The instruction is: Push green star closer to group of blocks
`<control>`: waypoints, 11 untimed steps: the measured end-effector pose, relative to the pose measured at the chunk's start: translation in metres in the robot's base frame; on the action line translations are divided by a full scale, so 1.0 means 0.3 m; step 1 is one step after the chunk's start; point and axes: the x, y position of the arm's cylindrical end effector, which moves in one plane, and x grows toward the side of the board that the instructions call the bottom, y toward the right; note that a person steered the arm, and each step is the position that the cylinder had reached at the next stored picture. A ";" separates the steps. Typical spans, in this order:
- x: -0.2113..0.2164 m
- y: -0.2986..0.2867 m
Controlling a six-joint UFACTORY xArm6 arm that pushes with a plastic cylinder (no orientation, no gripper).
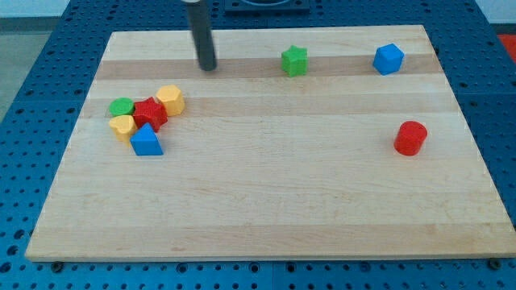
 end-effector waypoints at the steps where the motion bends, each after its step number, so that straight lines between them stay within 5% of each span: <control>1: 0.014 0.238; 3: -0.136 0.529; 7: 0.222 0.650; 11: 0.362 0.805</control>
